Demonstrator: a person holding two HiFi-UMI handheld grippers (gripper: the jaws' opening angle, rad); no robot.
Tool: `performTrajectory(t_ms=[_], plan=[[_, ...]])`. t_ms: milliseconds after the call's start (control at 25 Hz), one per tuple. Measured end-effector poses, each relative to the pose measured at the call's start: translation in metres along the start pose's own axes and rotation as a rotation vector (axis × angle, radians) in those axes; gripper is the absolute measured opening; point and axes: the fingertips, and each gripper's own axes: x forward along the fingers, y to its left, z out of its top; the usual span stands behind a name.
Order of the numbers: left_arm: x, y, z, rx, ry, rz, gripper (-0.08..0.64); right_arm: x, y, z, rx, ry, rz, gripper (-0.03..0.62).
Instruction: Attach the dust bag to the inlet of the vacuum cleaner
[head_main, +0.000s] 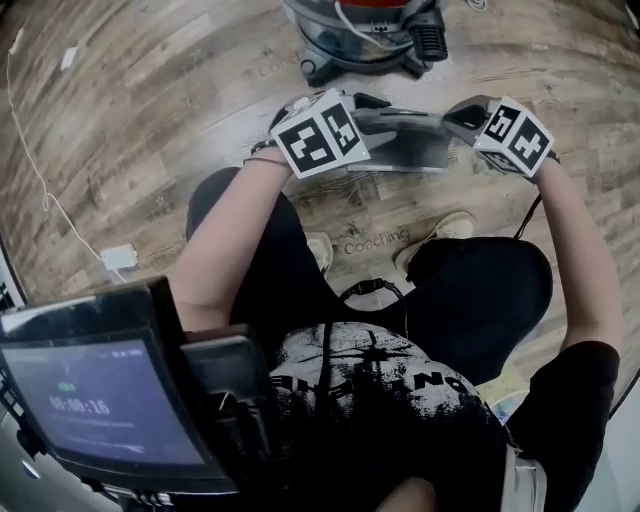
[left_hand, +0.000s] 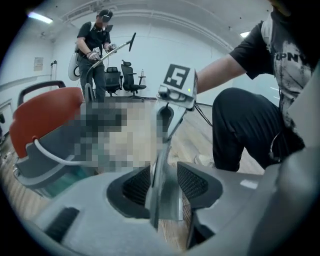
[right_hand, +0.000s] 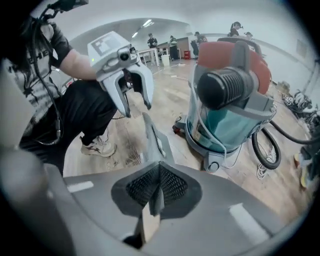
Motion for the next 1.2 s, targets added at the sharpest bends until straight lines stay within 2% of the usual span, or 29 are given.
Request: performTrajectory(t_ms=[160, 320, 480, 680, 720, 760, 840, 1000, 1200], plan=[[0.004, 0.003, -0.017, 0.048, 0.052, 0.007, 0.184, -0.020, 0.010, 0.031, 0.004, -0.049, 0.004, 0.005], [0.010, 0.004, -0.017, 0.089, 0.075, 0.027, 0.181, -0.045, 0.023, 0.037, -0.008, -0.089, 0.004, 0.005], [0.002, 0.005, -0.004, 0.127, 0.032, 0.048, 0.038, -0.062, 0.026, 0.044, 0.015, -0.125, -0.011, 0.005], [-0.010, 0.008, 0.014, 0.152, -0.006, 0.082, 0.029, -0.081, 0.024, 0.050, 0.033, -0.161, -0.073, 0.009], [-0.012, 0.012, 0.018, 0.159, -0.009, 0.091, 0.029, -0.085, 0.020, 0.052, 0.024, -0.162, -0.093, 0.013], [-0.015, 0.015, 0.022, 0.166, -0.010, 0.101, 0.028, -0.090, 0.018, 0.054, 0.007, -0.158, -0.109, 0.049], [-0.020, 0.019, 0.030, 0.183, -0.014, 0.120, 0.028, -0.100, 0.016, 0.060, -0.041, -0.145, -0.135, 0.180], [-0.029, 0.021, 0.049, 0.225, -0.043, 0.139, 0.028, -0.109, 0.014, 0.070, -0.147, -0.108, -0.204, 0.212], [-0.038, 0.019, 0.078, 0.290, -0.069, 0.146, 0.028, -0.096, 0.012, 0.077, -0.250, -0.069, -0.273, 0.195]])
